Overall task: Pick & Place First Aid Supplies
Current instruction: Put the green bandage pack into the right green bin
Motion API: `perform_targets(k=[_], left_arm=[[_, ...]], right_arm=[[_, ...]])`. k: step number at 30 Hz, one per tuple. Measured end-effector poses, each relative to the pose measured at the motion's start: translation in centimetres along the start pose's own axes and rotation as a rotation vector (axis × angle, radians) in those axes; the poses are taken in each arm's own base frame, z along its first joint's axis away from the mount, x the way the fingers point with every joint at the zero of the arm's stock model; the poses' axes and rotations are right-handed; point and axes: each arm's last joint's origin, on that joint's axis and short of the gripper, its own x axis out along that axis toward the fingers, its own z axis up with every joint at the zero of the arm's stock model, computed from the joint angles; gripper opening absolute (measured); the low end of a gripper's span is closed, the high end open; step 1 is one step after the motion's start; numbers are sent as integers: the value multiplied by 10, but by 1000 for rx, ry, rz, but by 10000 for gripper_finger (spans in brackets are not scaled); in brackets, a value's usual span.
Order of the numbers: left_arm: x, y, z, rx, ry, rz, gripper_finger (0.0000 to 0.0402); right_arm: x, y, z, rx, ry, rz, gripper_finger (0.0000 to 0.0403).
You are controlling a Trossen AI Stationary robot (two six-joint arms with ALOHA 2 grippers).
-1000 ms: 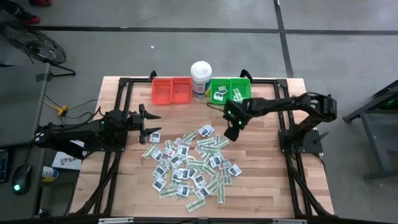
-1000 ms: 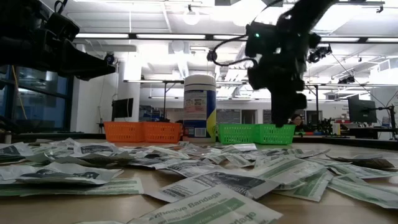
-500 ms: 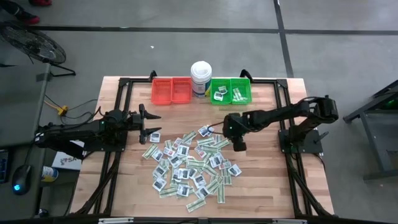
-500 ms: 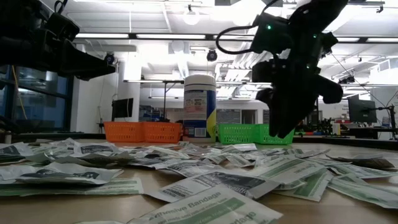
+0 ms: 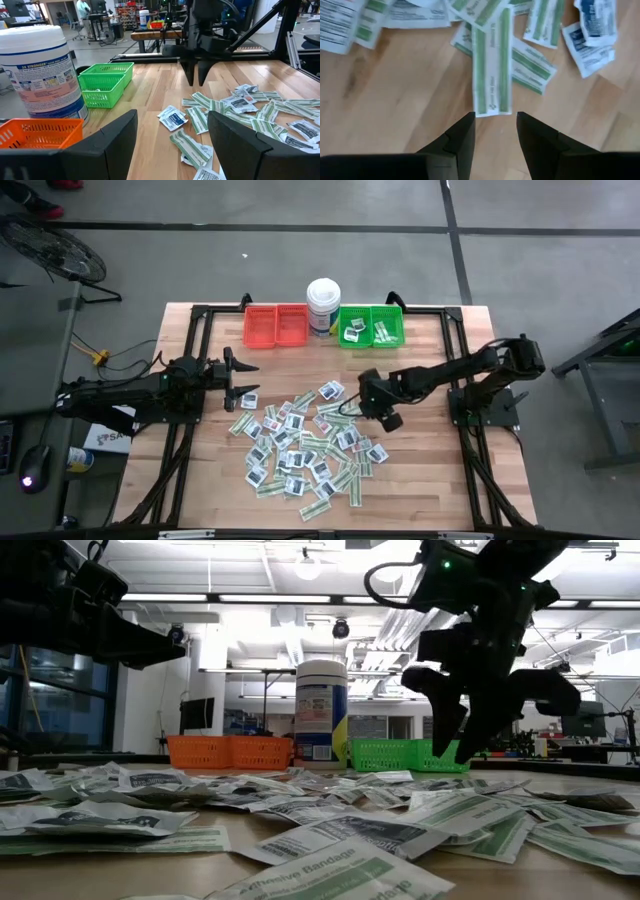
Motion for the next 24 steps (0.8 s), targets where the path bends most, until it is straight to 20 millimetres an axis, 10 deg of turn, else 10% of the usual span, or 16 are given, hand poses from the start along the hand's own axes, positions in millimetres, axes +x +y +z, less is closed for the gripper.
perform_targets(k=[24], left_arm=[[0,0,0,0,0,0,238]], right_arm=[[17,5,4,-46,-3,29,138]])
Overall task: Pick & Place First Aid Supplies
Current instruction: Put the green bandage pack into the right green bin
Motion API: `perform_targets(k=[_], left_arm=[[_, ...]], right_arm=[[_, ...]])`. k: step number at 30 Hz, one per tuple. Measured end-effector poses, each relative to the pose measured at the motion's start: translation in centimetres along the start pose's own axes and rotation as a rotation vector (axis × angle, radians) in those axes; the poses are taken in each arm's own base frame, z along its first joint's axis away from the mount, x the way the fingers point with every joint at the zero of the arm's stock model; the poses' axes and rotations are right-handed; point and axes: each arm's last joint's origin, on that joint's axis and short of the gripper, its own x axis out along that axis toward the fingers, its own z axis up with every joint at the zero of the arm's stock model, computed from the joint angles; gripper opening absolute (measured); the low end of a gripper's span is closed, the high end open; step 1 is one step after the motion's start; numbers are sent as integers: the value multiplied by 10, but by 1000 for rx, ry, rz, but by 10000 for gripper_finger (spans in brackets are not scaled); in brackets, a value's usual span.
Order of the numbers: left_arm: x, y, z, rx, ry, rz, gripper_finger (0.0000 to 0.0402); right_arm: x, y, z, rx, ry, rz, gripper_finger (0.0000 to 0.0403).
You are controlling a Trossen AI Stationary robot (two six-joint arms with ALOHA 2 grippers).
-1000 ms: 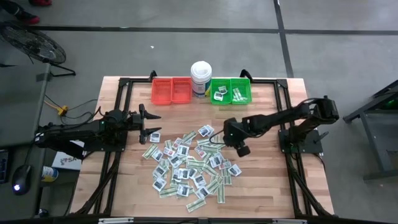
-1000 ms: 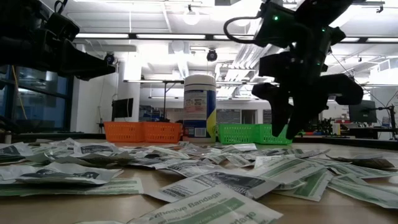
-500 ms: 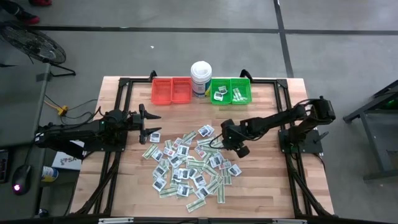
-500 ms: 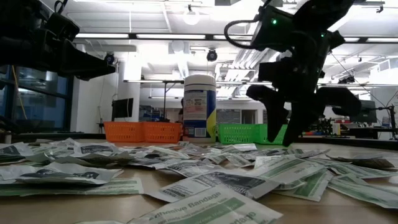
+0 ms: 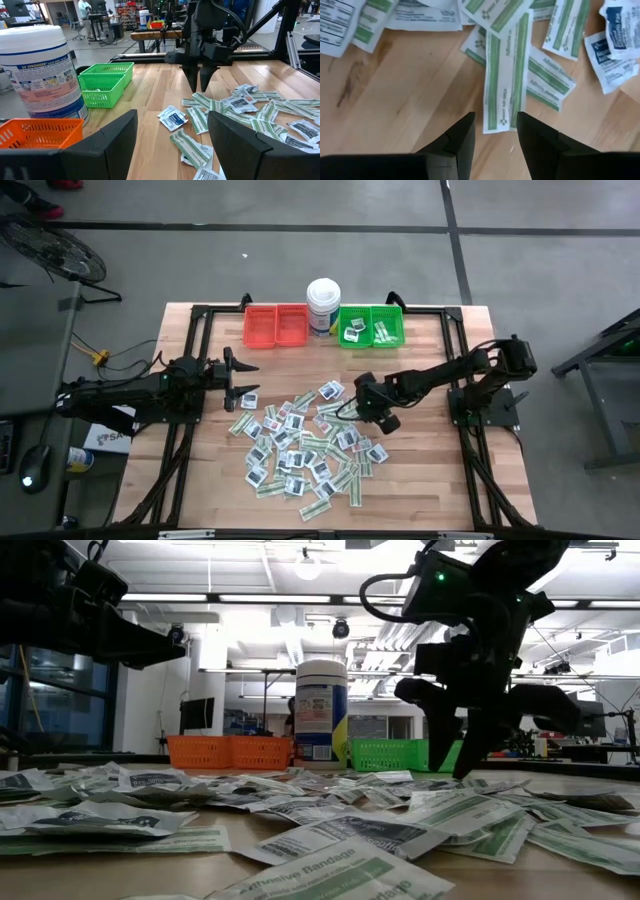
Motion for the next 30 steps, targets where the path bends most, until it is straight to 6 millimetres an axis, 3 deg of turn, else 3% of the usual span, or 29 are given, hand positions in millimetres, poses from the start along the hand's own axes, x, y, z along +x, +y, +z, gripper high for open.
perform_targets(k=[14,18,26,30], left_arm=[[0,0,0,0,0,0,238],[0,0,0,0,0,0,238],[0,0,0,0,0,0,238],[0,0,0,0,0,0,238]], right_arm=[[12,-1,-1,-11,21,10,133],[12,-1,-3,2,29,20,106],[13,0,-5,2,49,35,13],[13,0,-5,33,55,30,6]])
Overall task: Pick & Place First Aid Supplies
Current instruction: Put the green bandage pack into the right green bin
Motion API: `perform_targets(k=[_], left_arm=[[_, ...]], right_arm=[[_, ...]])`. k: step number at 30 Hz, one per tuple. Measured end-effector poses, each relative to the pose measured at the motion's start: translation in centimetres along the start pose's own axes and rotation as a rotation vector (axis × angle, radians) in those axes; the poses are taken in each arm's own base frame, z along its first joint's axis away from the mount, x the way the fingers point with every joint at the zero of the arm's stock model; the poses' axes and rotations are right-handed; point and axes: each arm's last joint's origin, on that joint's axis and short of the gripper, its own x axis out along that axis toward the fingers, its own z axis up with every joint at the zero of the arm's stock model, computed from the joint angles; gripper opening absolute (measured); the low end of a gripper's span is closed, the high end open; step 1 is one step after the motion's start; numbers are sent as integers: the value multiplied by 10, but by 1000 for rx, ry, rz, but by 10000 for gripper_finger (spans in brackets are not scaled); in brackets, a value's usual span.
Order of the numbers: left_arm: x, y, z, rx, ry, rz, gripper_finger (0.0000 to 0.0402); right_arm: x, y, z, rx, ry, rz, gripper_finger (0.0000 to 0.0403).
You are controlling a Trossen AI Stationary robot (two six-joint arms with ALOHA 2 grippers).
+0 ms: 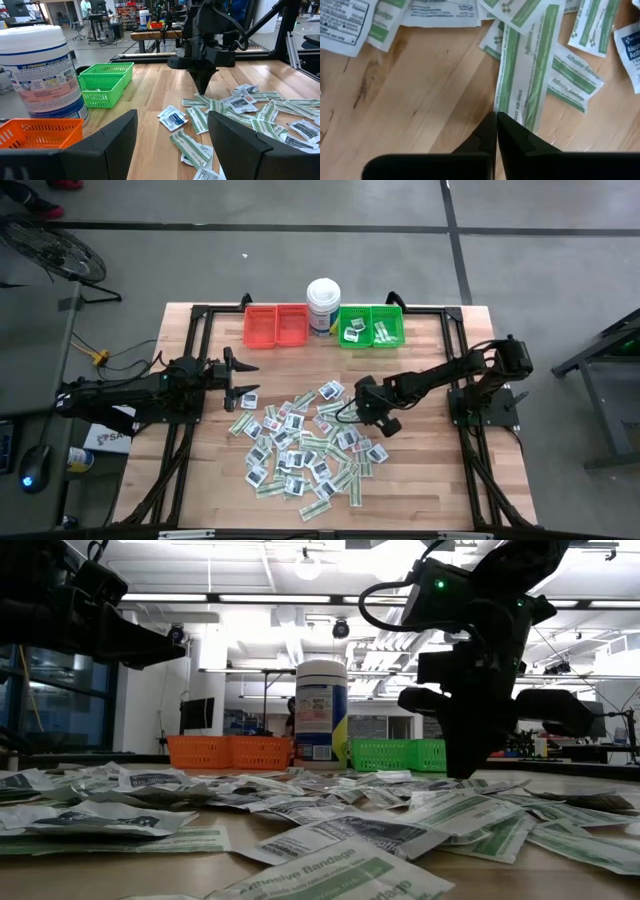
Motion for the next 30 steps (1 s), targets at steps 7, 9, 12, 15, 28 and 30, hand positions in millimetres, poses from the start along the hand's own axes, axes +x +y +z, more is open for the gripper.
perform_targets(k=[7,9,12,15,28,30], left_arm=[[0,0,0,0,0,0,238],[0,0,0,0,0,0,238],[0,0,0,0,0,0,238],[0,0,0,0,0,0,238],[0,0,0,0,0,0,238],[0,0,0,0,0,0,238]], right_arm=[[-2,0,0,94,2,-11,1],[-5,-1,-1,119,2,-36,1],[-11,-2,-2,149,7,-68,1],[-16,-3,-2,164,7,-84,0],[-21,-7,0,153,-32,-115,15],[-21,-12,0,168,-56,-114,34]])
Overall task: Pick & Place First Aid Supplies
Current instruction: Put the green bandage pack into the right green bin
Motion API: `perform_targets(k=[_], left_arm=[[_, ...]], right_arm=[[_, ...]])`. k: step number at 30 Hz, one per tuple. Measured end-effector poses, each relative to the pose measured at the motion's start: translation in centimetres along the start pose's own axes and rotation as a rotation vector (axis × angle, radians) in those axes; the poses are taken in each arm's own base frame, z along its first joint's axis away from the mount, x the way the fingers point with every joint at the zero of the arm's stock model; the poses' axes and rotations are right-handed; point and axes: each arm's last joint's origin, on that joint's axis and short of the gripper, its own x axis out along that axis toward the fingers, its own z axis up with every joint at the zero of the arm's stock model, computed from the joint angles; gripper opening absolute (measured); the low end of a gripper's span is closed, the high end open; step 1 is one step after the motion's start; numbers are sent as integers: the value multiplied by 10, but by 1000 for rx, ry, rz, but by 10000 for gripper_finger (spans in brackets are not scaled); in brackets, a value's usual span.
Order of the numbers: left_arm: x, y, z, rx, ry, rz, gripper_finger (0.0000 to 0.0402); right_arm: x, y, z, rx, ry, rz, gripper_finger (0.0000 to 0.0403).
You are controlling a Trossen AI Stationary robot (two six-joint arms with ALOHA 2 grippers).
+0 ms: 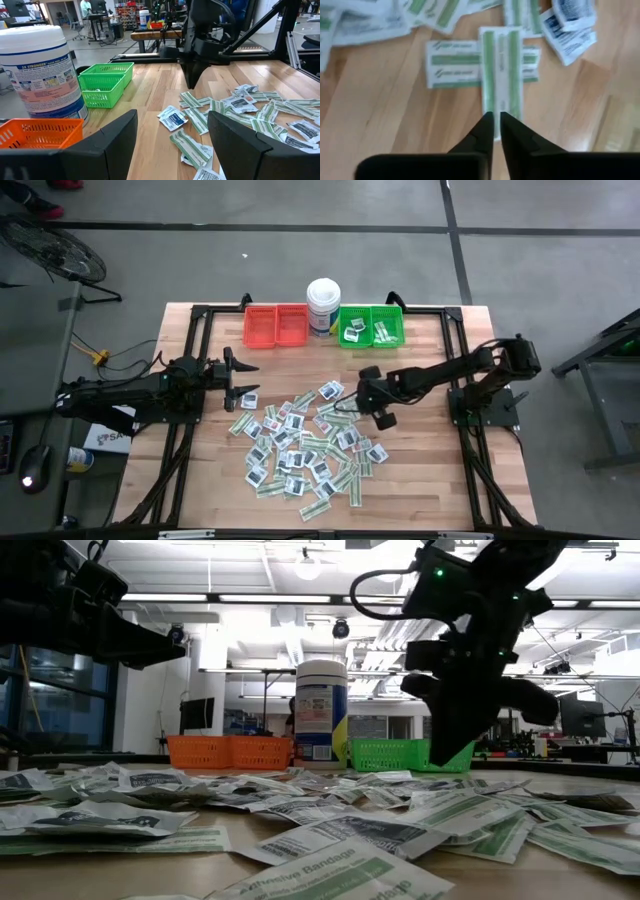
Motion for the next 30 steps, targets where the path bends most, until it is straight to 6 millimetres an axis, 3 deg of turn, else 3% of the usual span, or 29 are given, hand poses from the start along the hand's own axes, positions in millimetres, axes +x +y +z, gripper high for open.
perform_targets(k=[8,12,20,30], left_arm=[[0,0,0,0,0,0,238],[0,0,0,0,0,0,238],[0,0,0,0,0,0,238],[0,0,0,0,0,0,238]], right_arm=[[3,-10,-2,46,-32,42,155],[11,-13,-6,61,12,46,193],[21,-26,-7,102,45,69,190],[36,-21,-11,139,67,196,160]])
